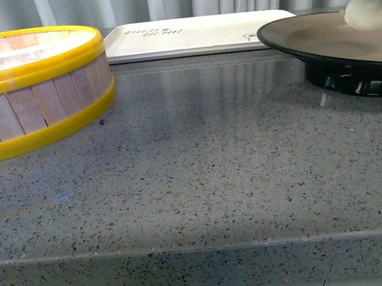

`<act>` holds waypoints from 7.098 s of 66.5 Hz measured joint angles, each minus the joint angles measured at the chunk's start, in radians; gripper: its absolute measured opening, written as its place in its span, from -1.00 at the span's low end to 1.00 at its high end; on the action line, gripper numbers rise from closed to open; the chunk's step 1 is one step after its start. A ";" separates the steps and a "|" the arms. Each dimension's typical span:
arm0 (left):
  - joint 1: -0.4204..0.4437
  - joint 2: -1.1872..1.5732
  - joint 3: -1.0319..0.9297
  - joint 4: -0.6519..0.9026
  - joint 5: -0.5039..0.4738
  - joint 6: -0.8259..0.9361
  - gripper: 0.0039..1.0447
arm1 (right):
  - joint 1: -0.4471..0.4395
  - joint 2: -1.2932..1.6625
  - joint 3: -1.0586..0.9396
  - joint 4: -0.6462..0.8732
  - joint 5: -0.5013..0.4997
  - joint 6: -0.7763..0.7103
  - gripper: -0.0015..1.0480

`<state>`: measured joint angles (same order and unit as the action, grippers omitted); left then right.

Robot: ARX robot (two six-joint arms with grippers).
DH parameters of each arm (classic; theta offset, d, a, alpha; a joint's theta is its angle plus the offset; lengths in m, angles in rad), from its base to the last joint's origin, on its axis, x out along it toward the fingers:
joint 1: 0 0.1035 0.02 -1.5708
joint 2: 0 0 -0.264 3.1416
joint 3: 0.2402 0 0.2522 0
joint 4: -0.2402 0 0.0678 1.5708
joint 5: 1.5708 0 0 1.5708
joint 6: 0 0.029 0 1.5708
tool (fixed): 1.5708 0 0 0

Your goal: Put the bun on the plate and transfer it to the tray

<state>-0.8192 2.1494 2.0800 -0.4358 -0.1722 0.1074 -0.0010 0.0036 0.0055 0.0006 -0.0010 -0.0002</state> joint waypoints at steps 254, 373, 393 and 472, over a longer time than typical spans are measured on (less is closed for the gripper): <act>0.818 -1.907 -2.054 0.664 0.172 -0.109 -0.93 | 0.000 0.000 0.000 0.000 0.000 0.000 0.84; 0.818 -2.145 -2.054 0.436 0.172 -0.110 0.88 | -0.327 0.994 0.537 0.261 -0.150 0.780 0.84; 0.818 -2.145 -2.054 0.436 0.172 -0.110 0.88 | -0.287 1.158 0.587 0.233 -0.315 1.113 0.84; 0.818 -2.145 -2.054 0.436 0.172 -0.110 0.88 | -0.151 1.316 0.674 0.294 -0.446 1.203 -0.93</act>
<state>-0.0017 0.0040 0.0261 0.0006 -0.0006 -0.0025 -0.1524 1.3193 0.6792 0.2943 -0.4465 1.2030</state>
